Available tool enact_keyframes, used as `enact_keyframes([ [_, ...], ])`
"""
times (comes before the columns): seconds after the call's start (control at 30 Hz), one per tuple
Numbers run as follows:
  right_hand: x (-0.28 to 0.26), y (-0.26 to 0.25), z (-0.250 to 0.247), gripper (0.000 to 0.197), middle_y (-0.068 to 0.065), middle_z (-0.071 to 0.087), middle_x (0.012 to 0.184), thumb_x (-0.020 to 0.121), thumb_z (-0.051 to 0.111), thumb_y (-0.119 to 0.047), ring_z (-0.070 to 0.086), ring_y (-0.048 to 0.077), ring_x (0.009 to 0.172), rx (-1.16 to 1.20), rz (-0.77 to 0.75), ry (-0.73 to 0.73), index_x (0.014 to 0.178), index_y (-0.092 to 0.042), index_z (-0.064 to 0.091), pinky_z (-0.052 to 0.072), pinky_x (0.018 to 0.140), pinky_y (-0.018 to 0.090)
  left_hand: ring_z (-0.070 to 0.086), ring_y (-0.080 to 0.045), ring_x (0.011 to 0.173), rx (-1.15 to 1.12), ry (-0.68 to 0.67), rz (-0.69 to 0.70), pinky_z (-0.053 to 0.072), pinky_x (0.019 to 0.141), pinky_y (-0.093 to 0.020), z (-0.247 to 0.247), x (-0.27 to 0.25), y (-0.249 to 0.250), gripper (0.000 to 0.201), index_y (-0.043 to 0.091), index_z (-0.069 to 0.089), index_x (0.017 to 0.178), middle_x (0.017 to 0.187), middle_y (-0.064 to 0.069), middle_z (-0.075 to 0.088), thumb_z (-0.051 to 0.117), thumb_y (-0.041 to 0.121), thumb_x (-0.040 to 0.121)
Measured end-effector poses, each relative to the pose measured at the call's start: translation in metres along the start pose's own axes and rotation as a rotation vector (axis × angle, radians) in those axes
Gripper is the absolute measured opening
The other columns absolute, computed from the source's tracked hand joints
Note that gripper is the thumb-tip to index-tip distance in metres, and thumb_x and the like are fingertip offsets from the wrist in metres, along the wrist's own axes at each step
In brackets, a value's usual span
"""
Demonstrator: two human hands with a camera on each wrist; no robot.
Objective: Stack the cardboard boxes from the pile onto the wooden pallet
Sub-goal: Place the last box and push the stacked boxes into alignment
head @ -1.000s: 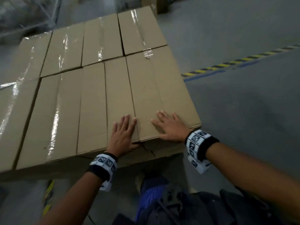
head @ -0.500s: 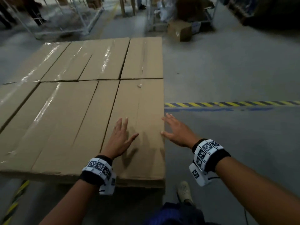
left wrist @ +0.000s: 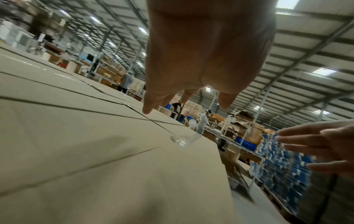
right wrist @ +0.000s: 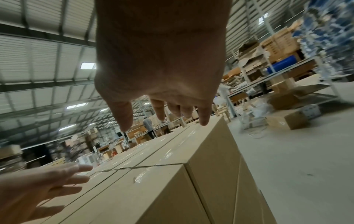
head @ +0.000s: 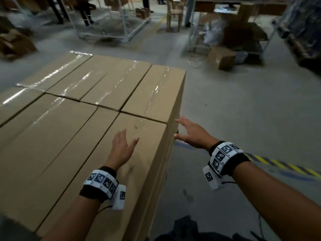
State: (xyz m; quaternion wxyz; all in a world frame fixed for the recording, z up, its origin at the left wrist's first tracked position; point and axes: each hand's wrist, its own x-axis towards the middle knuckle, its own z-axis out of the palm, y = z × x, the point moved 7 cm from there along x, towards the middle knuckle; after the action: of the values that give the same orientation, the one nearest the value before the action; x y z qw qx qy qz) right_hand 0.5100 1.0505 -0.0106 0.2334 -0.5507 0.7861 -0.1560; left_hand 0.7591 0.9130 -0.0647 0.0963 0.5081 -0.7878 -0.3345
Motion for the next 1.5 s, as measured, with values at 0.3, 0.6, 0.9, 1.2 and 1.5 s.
enact_keyframes([
  [0.3,0.143,0.032,-0.006,0.077,0.007,0.018,0.164,0.092,0.065,-0.045,0.025,0.024,0.149,-0.042,-0.305,-0.255,0.155,-0.022,0.028,0.024,0.117,0.035,0.038,-0.029,0.137,-0.056,0.286,-0.303,0.035,0.109,-0.043,0.051,0.037,0.047,0.060,0.017,0.037,0.149,0.151,-0.014,0.038,0.049,0.050,0.101],
  [0.6,0.236,0.021,0.012,0.078,0.009,0.013,0.165,0.094,0.058,-0.051,0.018,0.026,0.151,-0.248,-0.641,-0.434,0.156,-0.021,0.022,0.025,0.119,0.044,0.000,-0.031,0.156,0.155,0.412,-0.738,0.009,0.123,-0.058,0.096,0.056,0.060,0.069,0.023,0.018,0.159,0.169,-0.011,0.005,0.038,0.057,0.101],
  [0.9,0.260,0.012,0.087,0.065,0.009,-0.019,0.164,0.097,0.000,-0.058,-0.018,0.028,0.151,-0.504,-0.799,-0.398,0.157,-0.034,-0.007,-0.003,0.118,0.063,-0.009,-0.028,0.156,0.293,0.383,-0.798,-0.007,0.123,-0.051,0.117,0.076,0.040,0.069,0.025,0.000,0.161,0.169,-0.008,-0.008,0.018,0.058,0.103],
  [1.2,0.293,-0.039,0.060,0.068,0.009,0.045,0.142,0.097,0.037,-0.057,0.048,0.029,0.121,-0.498,-0.907,-0.392,0.155,-0.024,0.022,0.045,0.094,0.044,-0.020,-0.023,0.153,0.158,0.166,-0.839,-0.009,0.122,-0.051,0.097,0.080,0.043,0.091,0.024,-0.013,0.159,0.166,-0.003,-0.023,-0.008,0.076,0.085],
  [1.5,0.401,-0.182,0.088,0.067,0.013,0.013,0.164,0.100,0.040,-0.053,0.013,0.033,0.151,-0.461,-1.053,-0.381,0.156,-0.022,0.018,0.025,0.118,0.053,-0.013,-0.024,0.155,0.180,0.356,-0.882,0.000,0.124,-0.054,-0.038,0.142,-0.031,0.072,0.024,0.000,0.162,0.169,-0.006,-0.014,0.024,0.058,0.103],
])
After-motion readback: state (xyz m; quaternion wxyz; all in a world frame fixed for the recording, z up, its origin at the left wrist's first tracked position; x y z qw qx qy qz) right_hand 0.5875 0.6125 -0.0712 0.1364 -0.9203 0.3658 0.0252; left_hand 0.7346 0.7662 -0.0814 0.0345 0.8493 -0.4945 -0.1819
